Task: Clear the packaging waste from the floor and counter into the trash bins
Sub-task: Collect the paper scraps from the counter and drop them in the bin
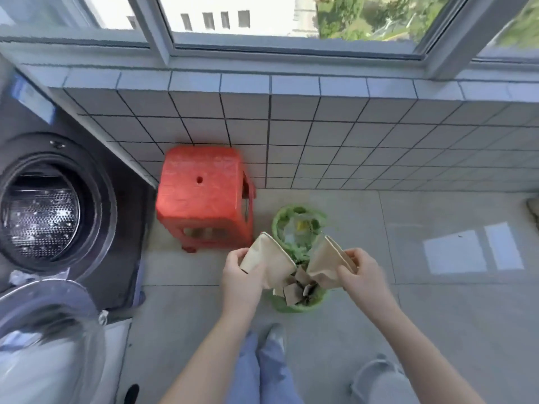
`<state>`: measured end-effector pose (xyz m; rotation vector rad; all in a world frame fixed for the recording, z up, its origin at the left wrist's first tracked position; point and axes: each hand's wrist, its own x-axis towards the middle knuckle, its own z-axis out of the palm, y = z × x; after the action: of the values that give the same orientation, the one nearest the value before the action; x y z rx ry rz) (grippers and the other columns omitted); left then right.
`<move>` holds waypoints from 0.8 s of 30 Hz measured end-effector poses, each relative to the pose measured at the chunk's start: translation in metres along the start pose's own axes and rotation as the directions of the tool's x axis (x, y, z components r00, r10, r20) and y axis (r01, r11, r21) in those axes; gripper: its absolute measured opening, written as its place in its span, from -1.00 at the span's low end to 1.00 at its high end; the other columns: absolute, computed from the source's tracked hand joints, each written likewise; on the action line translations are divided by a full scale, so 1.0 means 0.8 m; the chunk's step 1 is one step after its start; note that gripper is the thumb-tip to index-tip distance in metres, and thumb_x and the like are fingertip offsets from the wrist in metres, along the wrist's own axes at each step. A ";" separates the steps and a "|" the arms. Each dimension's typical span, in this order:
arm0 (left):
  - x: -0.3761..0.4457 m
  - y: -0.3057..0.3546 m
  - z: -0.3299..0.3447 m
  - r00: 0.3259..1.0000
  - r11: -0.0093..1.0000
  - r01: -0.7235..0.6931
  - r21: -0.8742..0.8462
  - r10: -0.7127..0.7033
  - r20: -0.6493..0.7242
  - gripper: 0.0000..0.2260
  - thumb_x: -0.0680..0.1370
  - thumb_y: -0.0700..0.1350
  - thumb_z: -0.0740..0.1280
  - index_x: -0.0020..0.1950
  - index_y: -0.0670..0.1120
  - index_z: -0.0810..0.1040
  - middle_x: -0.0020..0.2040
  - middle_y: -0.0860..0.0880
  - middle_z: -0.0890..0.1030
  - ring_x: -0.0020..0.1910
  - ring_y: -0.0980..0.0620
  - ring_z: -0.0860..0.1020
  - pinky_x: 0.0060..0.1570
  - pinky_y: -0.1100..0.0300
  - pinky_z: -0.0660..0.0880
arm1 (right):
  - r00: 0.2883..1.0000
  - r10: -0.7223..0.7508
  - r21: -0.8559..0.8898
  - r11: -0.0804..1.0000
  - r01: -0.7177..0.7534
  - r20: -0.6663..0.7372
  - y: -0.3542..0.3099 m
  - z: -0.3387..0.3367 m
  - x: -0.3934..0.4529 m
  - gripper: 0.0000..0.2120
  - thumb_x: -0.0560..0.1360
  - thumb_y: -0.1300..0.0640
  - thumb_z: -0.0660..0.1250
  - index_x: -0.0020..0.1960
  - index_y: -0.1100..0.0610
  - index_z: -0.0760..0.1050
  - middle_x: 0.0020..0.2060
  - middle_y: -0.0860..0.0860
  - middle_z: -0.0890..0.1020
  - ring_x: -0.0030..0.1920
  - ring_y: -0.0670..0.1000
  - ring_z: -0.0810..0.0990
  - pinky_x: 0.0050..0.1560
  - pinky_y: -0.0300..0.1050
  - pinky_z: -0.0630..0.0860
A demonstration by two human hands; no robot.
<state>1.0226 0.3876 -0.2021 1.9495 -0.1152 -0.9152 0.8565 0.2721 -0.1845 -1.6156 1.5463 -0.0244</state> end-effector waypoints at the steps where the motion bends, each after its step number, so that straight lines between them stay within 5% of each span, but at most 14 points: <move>1: 0.013 -0.016 0.022 0.999 0.999 0.013 0.046 -0.015 0.045 -0.77 0.45 -0.24 0.37 0.07 -0.04 0.49 -0.07 0.03 0.59 -0.16 0.17 0.53 -0.25 0.28 0.42 | 0.999 0.041 0.031 0.999 -0.040 -0.017 0.023 0.006 0.016 -0.79 0.44 0.26 0.28 0.06 0.09 0.48 -0.09 0.01 0.61 -0.05 0.07 0.56 -0.06 -0.05 0.48; 7: 0.100 -0.128 0.120 0.975 0.940 0.043 0.339 -0.113 0.189 -0.76 0.45 -0.19 0.36 0.09 -0.08 0.44 -0.05 -0.02 0.59 -0.13 0.02 0.53 -0.23 0.18 0.37 | 0.969 0.243 0.102 0.966 -0.238 -0.043 0.156 0.069 0.108 -0.75 0.44 0.28 0.29 0.12 0.19 0.49 -0.02 0.10 0.60 0.01 0.14 0.56 -0.08 -0.09 0.41; 14: 0.187 -0.276 0.184 0.954 0.750 -0.075 0.657 -0.138 0.267 -0.67 0.55 -0.03 0.29 0.23 -0.17 0.36 0.15 -0.16 0.51 0.12 -0.17 0.47 -0.06 0.12 0.30 | 0.917 0.399 0.069 0.915 -0.398 0.006 0.284 0.165 0.188 -0.69 0.43 0.29 0.27 0.18 0.23 0.45 -0.11 0.11 0.58 -0.01 0.16 0.58 -0.02 -0.04 0.46; 20: 0.236 -0.369 0.219 0.944 0.621 -0.168 0.765 -0.123 0.307 -0.68 0.55 -0.12 0.16 0.30 -0.13 0.35 0.18 -0.24 0.49 0.14 -0.22 0.45 0.02 0.00 0.37 | 0.898 0.433 0.053 0.898 -0.438 0.082 0.359 0.246 0.227 -0.60 0.50 0.20 0.25 0.32 0.15 0.29 0.07 0.13 0.57 0.05 0.18 0.56 -0.16 -0.16 0.30; 24: 0.258 -0.396 0.244 0.945 0.614 -0.218 0.759 -0.061 0.321 -0.67 0.54 -0.10 0.19 0.31 -0.05 0.33 0.22 -0.16 0.42 0.14 -0.21 0.45 0.09 -0.02 0.41 | 0.902 0.420 0.040 0.904 -0.425 0.101 0.385 0.283 0.254 -0.62 0.49 0.19 0.24 0.30 0.14 0.31 0.10 0.16 0.58 0.05 0.20 0.56 -0.11 -0.09 0.42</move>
<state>0.9574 0.3328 -0.6192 2.5409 -0.9459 -1.2457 0.7824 0.2801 -0.6109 -1.1866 1.7766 0.2337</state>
